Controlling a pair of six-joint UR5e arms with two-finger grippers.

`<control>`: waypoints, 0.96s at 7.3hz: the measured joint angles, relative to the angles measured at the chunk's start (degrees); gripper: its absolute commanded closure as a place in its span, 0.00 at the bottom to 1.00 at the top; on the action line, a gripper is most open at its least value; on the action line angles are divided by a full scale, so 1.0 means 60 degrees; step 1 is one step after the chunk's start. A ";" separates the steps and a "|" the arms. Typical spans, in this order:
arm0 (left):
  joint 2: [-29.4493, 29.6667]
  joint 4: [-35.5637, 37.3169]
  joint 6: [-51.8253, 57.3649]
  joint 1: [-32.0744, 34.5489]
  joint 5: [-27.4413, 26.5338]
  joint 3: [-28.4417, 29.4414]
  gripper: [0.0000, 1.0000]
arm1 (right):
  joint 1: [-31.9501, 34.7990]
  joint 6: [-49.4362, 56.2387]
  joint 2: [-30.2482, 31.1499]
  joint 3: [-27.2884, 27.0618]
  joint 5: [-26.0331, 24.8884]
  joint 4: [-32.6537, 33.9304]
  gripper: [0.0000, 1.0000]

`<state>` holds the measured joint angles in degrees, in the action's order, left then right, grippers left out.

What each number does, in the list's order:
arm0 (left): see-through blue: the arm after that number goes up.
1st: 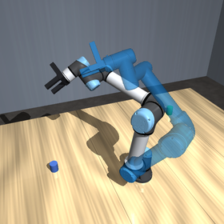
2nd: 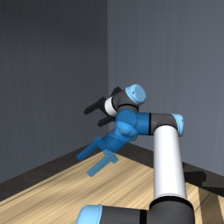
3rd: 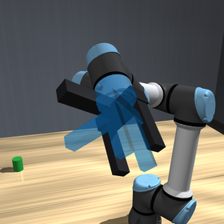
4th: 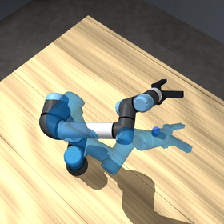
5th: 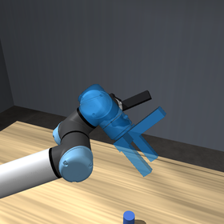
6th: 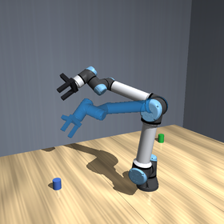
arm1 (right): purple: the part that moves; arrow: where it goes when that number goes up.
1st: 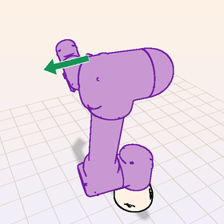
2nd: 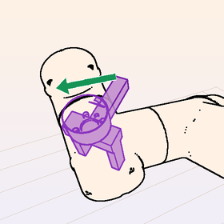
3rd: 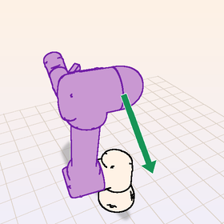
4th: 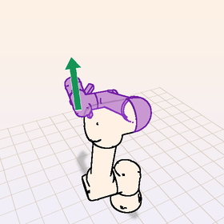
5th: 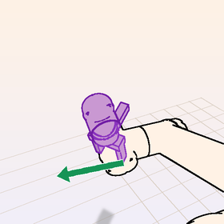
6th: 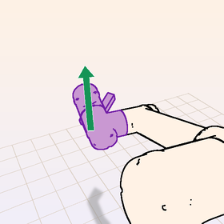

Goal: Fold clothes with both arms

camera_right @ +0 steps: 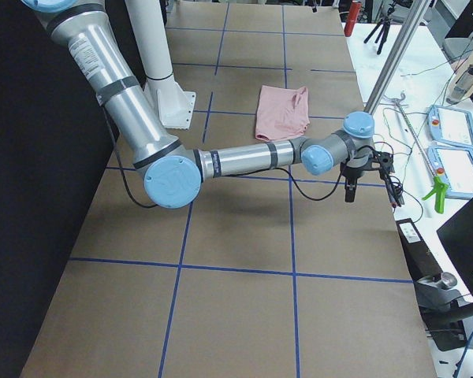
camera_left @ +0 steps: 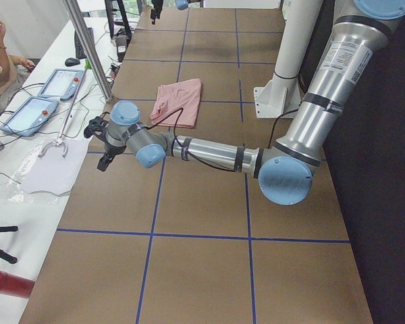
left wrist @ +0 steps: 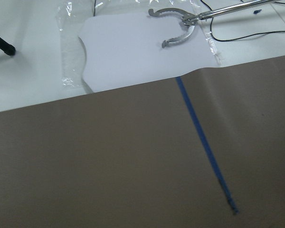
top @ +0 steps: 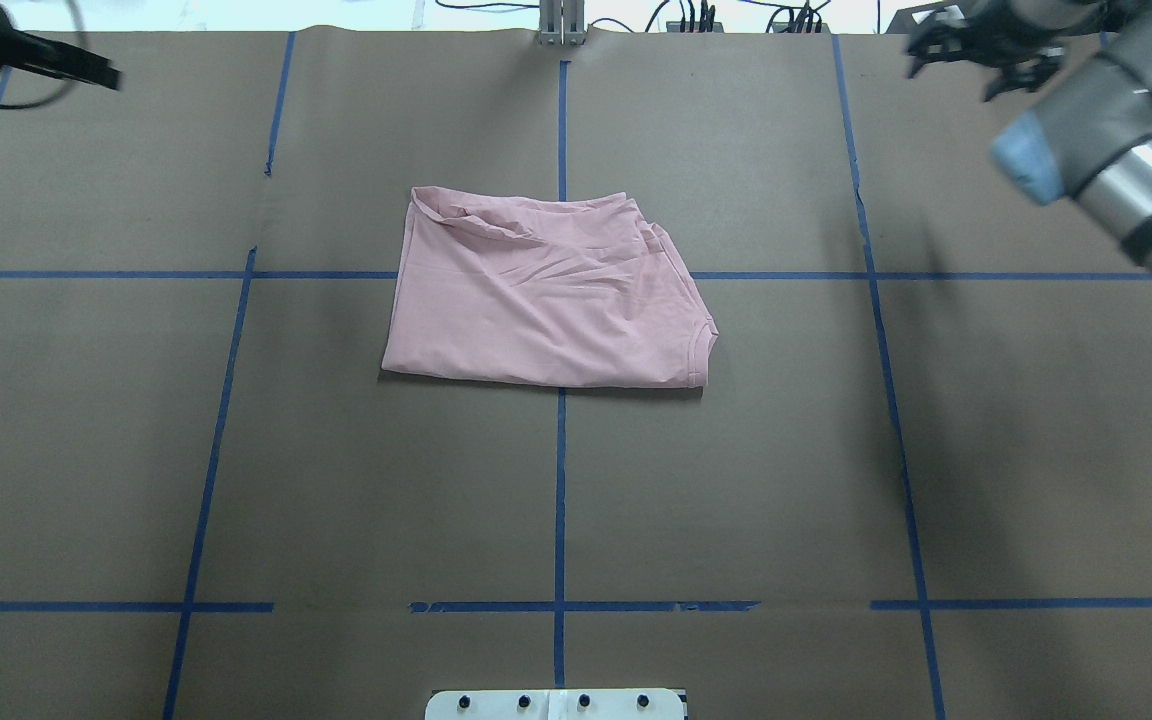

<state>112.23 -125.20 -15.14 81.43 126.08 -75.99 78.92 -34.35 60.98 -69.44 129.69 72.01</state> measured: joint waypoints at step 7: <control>-0.3829 0.4329 0.3363 0.1627 0.0853 -0.3095 0.00 | 0.1612 0.5708 0.3069 -0.3565 0.1173 0.4706 0.00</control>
<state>89.26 -99.23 5.04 91.19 131.19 -94.56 88.59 -0.10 79.40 -90.83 136.73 100.25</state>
